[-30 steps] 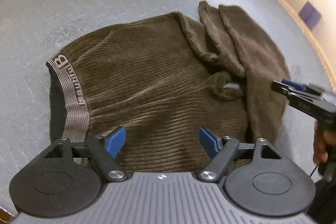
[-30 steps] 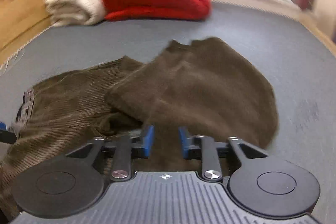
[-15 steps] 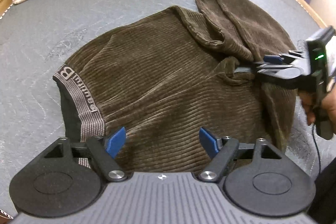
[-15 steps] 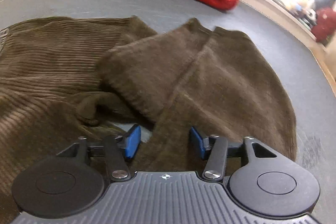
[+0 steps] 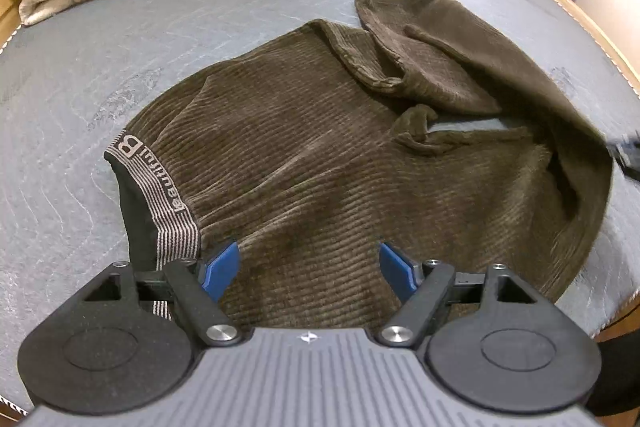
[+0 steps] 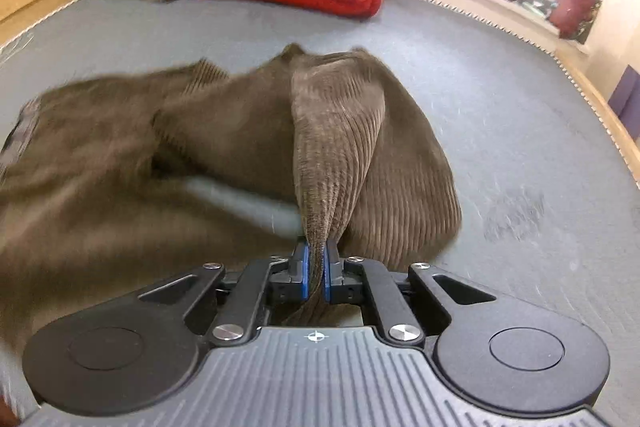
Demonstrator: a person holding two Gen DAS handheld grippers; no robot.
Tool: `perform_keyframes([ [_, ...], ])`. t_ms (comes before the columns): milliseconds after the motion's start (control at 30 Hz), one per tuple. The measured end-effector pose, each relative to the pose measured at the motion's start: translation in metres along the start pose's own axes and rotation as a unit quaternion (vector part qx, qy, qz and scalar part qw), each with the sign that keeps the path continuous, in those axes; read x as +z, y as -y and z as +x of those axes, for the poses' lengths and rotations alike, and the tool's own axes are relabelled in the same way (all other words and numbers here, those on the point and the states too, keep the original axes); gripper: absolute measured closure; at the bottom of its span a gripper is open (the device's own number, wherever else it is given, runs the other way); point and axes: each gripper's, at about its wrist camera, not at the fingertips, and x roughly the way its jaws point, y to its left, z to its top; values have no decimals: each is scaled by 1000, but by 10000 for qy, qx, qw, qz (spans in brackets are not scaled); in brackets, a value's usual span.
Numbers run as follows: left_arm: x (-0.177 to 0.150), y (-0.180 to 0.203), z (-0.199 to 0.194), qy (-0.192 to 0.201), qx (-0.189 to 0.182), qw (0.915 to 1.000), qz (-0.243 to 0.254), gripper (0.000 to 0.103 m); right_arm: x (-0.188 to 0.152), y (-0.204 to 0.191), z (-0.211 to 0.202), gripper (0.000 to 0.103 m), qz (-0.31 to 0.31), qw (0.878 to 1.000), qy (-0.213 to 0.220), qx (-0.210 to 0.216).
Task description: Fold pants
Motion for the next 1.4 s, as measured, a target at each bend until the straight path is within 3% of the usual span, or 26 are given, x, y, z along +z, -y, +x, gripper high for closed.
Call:
perform_keyframes([
  [167, 0, -5, 0, -37, 42, 10000, 55, 21, -67, 25, -26, 97, -459, 9948, -835, 355],
  [267, 4, -9, 4, -99, 38, 9999, -61, 21, -82, 36, -29, 95, -351, 9926, -1087, 406],
  [367, 8, -9, 8, -120, 44, 9999, -112, 20, -65, 45, -35, 94, 41, 9947, -890, 512],
  [533, 10, -1, 13, -147, 18, 9999, -85, 20, -16, 53, -49, 85, 508, 9972, 31, 548],
  [633, 12, 2, 15, -162, 14, 9998, -85, 20, 11, 60, -49, 69, 855, 9944, 480, 392],
  [667, 13, 3, 16, -161, 2, 9998, -98, 20, 21, 59, -44, 61, 940, 9935, 582, 280],
  [700, 14, 3, 17, -166, 1, 9998, -98, 20, 29, 59, -39, 58, 997, 9928, 643, 181],
  [800, 17, 3, 20, -198, 0, 9997, -150, 20, 50, 50, -19, 58, 1063, 9920, 671, 99],
  [933, 19, 3, 22, -218, -41, 9996, -167, 20, 78, 19, 21, 51, 547, 9976, 419, 94],
  [1000, 20, 1, 22, -215, -63, 9996, -171, 19, 84, -1, 44, 37, 230, 9996, 144, 0],
  [1067, 20, 0, 23, -235, -52, 9995, -194, 19, 88, -19, 72, 32, -105, 9997, -204, -34],
  [1333, 21, -22, 21, -250, 24, 9989, -387, 18, 77, -62, 152, 33, -1245, 9809, -1291, -746],
  [1367, 21, -25, 21, -251, 48, 9988, -407, 18, 75, -63, 157, 36, -1292, 9789, -1374, -791],
  [1400, 21, -28, 20, -248, 70, 9988, -426, 18, 73, -63, 160, 48, -1296, 9784, -1397, -799],
])
